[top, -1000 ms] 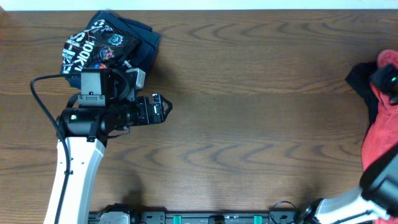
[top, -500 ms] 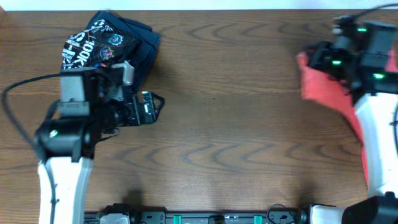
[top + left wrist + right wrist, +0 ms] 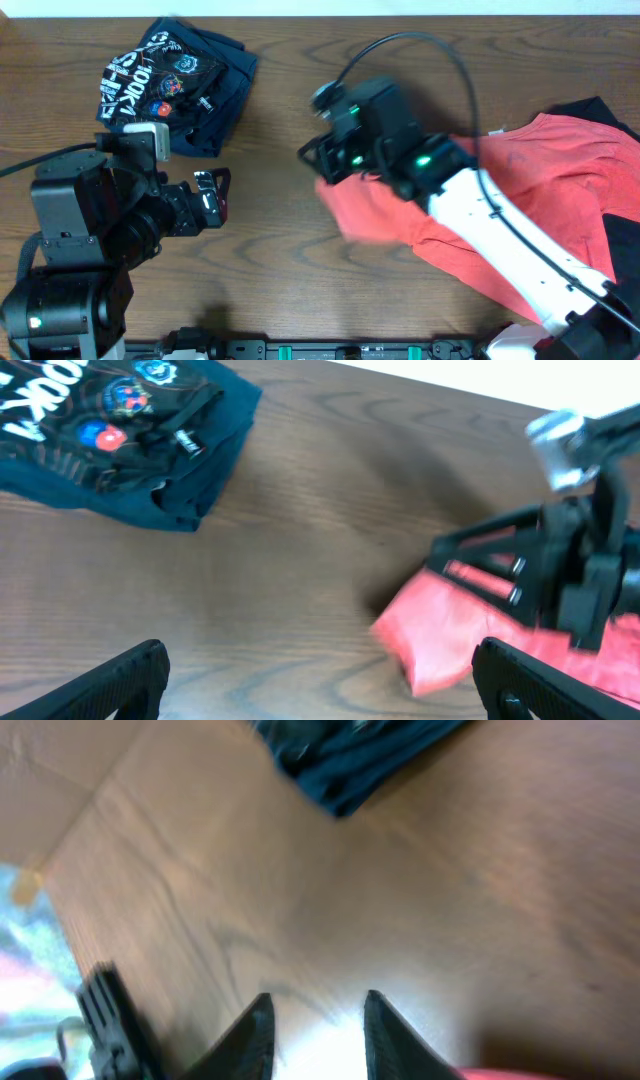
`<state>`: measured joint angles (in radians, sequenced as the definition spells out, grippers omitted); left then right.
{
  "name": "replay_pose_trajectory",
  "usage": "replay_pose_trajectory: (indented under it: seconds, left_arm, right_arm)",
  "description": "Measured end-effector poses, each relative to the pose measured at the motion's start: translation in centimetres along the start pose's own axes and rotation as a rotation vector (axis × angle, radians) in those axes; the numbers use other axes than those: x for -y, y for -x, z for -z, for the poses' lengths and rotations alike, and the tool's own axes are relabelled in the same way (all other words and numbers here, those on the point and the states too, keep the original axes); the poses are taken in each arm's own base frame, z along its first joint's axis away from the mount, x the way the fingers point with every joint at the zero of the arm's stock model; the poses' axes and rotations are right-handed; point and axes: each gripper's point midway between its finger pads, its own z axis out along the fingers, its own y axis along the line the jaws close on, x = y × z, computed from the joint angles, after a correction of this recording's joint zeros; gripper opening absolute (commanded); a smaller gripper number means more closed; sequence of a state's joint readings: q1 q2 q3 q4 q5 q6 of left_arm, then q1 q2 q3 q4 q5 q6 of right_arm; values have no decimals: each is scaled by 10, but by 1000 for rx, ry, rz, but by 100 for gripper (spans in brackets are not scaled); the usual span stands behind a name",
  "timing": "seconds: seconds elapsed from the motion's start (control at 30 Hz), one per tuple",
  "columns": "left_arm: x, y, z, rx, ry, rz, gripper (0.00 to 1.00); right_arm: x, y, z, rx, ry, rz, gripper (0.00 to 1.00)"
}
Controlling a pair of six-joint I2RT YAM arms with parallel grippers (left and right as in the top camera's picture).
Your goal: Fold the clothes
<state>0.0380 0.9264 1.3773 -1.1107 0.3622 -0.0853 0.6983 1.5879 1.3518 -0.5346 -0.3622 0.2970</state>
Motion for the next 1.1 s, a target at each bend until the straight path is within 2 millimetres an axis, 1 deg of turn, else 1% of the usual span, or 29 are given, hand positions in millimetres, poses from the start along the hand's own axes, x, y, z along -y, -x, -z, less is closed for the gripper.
replay_pose_trajectory:
  seconds: [0.03, 0.1, 0.13, 0.17, 0.27, 0.37, 0.43, 0.5, 0.53, 0.57, 0.67, 0.73, 0.77, 0.8, 0.9, 1.03, 1.1]
  left_arm:
    - [-1, -1, 0, -5, 6, 0, 98]
    - [-3, -4, 0, -17, 18, 2, 98]
    - [-4, -4, -1, -20, 23, 3, 98]
    - [-5, -5, -2, -27, 27, 5, 98]
    - [-7, -10, -7, -65, 29, 15, 98]
    - [-1, -19, -17, -138, -9, 5, 99]
    - [8, -27, -30, -205, -55, -20, 95]
    - [17, -38, -45, -282, -93, -46, 91]
    - [23, -46, -58, -343, -116, -69, 91]
    - [27, -52, -66, -382, -130, -84, 91]
    - [45, -77, -102, -543, -185, -166, 91]
    - [56, -94, -123, -636, -211, -223, 91]
    - [61, -106, -138, -690, -222, -258, 91]
    - [63, -111, -145, -712, -226, -270, 91]
    - [69, -136, -180, -817, -235, -314, 90]
    - [70, -170, -226, -919, -232, -346, 81]
    - [69, -183, -242, -945, -232, -362, 79]
  right_arm:
    - [-3, -5, -4, -15, -8, 6, 41]
    - [1, -10, -6, -28, -52, 13, 48]
    - [7, -10, -6, -28, -83, 8, 53]
    - [18, -10, -4, -25, -129, -13, 56]
    - [57, -9, 8, -16, -258, -80, 58]
    - [109, -2, 32, 19, -381, -191, 59]
    - [139, 0, 50, 42, -442, -263, 59]
    - [165, 0, 68, 62, -485, -332, 58]
    - [175, -1, 77, 70, -498, -365, 58]
    - [182, -2, 83, 74, -504, -390, 59]
    - [199, -7, 100, 82, -517, -455, 59]
    - [206, -13, 107, 69, -524, -490, 59]
    - [210, -17, 110, 59, -529, -510, 60]
    - [212, -20, 112, 51, -533, -522, 60]
    - [216, -32, 118, 18, -543, -560, 61]
    - [217, -42, 120, -22, -547, -571, 62]
    - [215, -45, 120, -37, -544, -564, 62]
